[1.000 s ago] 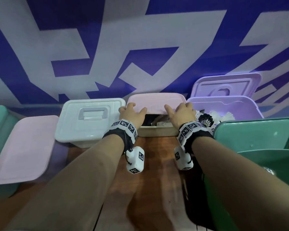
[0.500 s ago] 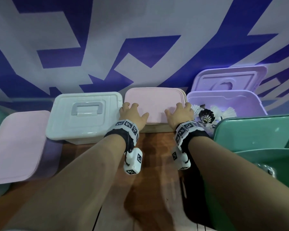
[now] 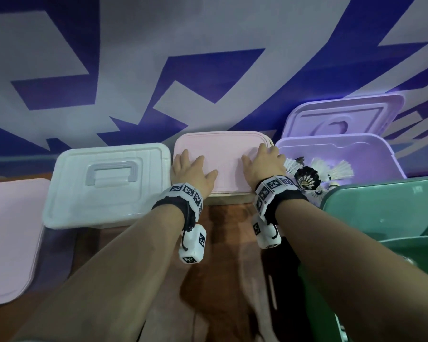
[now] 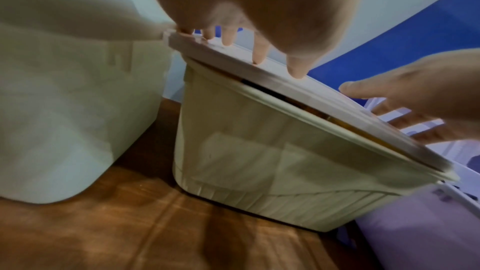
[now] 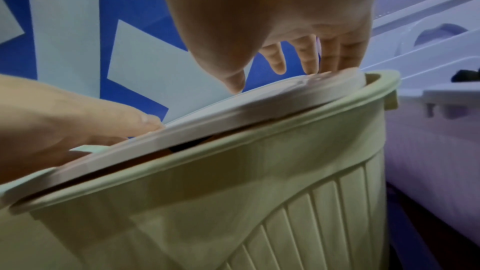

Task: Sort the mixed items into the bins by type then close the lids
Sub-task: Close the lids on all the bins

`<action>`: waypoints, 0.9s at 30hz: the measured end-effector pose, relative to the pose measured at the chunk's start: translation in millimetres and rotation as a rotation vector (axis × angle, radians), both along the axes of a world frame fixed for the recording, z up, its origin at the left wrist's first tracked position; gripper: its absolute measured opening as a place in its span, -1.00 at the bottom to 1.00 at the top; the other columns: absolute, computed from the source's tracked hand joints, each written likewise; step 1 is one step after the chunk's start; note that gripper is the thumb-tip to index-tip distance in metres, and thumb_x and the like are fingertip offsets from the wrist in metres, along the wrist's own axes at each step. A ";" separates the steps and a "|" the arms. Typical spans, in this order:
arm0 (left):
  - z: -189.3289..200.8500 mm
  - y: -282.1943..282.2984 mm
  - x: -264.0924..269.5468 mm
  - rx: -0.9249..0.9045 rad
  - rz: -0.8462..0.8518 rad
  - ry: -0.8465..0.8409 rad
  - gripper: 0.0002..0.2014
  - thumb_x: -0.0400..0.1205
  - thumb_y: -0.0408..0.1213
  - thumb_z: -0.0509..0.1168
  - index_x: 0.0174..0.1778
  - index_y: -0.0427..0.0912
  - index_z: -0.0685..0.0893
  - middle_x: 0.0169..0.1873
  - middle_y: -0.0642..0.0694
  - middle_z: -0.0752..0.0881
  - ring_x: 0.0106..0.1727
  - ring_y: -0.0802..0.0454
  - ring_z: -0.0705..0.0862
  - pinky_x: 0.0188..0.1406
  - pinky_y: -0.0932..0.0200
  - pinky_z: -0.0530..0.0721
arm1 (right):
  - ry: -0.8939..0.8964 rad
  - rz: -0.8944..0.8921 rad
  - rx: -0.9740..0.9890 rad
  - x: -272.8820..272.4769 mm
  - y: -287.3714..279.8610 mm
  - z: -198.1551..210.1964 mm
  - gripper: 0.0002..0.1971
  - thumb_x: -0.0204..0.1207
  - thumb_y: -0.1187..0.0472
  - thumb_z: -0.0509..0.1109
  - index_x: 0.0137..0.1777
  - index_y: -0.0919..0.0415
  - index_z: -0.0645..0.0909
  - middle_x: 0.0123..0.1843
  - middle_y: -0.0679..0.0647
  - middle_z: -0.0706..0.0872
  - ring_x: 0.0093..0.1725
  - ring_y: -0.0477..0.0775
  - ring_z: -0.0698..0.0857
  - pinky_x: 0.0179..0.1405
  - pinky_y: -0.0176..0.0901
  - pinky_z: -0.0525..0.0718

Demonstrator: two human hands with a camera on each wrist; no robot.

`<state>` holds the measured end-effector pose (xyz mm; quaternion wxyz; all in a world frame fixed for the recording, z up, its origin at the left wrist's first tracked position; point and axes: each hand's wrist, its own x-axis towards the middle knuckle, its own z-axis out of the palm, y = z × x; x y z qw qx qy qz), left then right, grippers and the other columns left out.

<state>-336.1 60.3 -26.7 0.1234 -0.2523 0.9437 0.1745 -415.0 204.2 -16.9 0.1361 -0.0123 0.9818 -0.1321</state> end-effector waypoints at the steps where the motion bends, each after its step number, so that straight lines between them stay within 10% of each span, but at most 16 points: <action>1: -0.3 0.2 -0.2 -0.009 0.002 0.014 -0.40 0.67 0.17 0.06 0.63 0.08 0.21 0.69 -0.08 -0.11 0.69 -0.18 -0.12 0.66 -0.13 -0.03 | 0.002 -0.010 -0.009 -1.5 1.7 -0.4 -0.43 0.65 -0.13 0.10 0.52 0.21 0.24 0.53 0.22 0.28 0.44 0.31 0.33 0.31 0.17 0.43; 10: 8.2 -1.1 1.4 0.021 0.075 0.046 -0.40 0.61 0.23 0.15 0.57 0.15 0.32 0.68 -0.08 -0.07 0.62 -0.21 0.07 0.57 -0.06 0.18 | 0.058 -0.027 -0.072 -7.7 15.7 -2.6 -0.45 0.65 -0.08 0.13 0.52 0.24 0.30 0.57 0.20 0.27 0.47 0.29 0.32 0.39 0.13 0.38; 21: -2.6 4.8 -2.5 -0.002 -0.003 0.002 -0.23 0.57 0.32 0.15 0.61 0.00 0.17 0.70 -0.10 -0.14 0.69 -0.15 -0.28 0.64 -0.17 -0.07 | -0.078 0.095 -0.049 -4.8 23.9 -17.6 -0.27 0.63 -0.25 0.03 0.67 0.16 -0.01 0.72 0.06 -0.21 0.69 0.21 -0.04 0.64 0.22 0.07; 27: -5.7 7.9 -3.6 -0.085 -0.067 -0.136 -0.15 0.59 0.42 -0.11 0.69 0.05 -0.20 0.67 -0.14 -0.33 0.67 -0.21 -0.37 0.63 -0.21 -0.18 | -0.065 0.131 0.047 -4.0 21.5 -22.5 -0.23 0.61 -0.32 -0.04 0.68 0.09 -0.10 0.72 0.12 -0.26 0.68 0.27 -0.07 0.63 0.23 0.05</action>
